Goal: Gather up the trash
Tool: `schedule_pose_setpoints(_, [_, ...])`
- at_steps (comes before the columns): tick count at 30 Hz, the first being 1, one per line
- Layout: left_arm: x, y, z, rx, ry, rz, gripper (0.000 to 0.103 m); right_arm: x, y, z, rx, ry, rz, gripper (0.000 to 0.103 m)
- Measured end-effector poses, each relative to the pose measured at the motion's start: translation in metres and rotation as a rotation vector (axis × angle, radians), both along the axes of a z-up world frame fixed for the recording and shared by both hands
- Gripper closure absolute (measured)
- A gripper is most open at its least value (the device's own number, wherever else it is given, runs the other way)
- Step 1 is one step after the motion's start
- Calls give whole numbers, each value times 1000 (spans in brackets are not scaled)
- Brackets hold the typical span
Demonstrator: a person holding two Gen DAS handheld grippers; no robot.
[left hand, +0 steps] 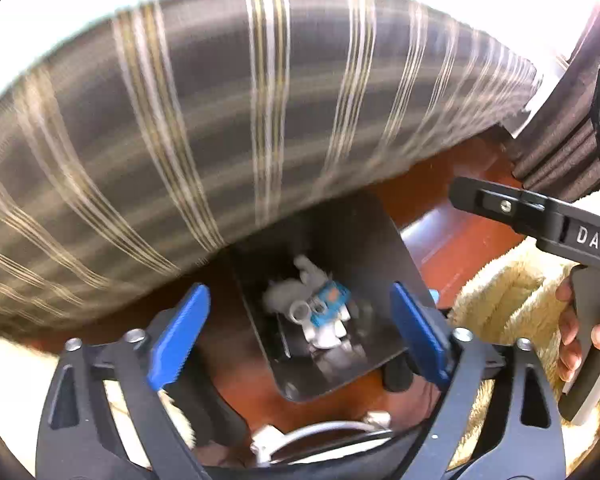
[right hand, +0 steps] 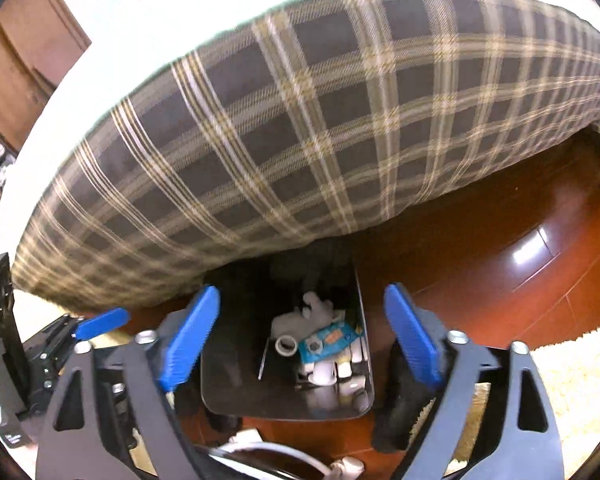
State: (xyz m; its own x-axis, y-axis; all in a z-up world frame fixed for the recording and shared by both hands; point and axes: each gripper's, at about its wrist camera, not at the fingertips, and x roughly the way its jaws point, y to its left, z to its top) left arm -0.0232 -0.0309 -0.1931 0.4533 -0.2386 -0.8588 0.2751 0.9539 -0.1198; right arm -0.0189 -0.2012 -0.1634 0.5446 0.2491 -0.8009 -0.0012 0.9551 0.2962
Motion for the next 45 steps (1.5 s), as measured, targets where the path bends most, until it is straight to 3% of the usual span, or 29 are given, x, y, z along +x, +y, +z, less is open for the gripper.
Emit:
schedule_pose_setpoints(1, [-1,2,8,6,-23,2,10,-3,-1,8,-3,-21,-7,3])
schedule_pose_setpoints(6, [-8,17,64,-2,-157,46,8,-13,-3,59,-74,-146,-22,3])
schedule_pose_setpoints(10, [-13,22,110,38,-289,85,8,-25,-2,107,-145,-266,-53,3])
schedule_pose_setpoints(17, [-22,36,170,22,-403,150,8,-45,5,172,-273,-379,-89,3])
schedule_pose_setpoints(23, [-34,46,214,-2,-518,186,8,-59,5,210,-276,-487,-110,3])
schedule_pose_setpoints(34, [-47,51,239,-33,-591,221,8,-77,13,233,-312,-581,-154,3])
schedule_pose_setpoints(45, [-52,48,241,-12,-615,220,8,-78,16,236,-289,-596,-142,3])
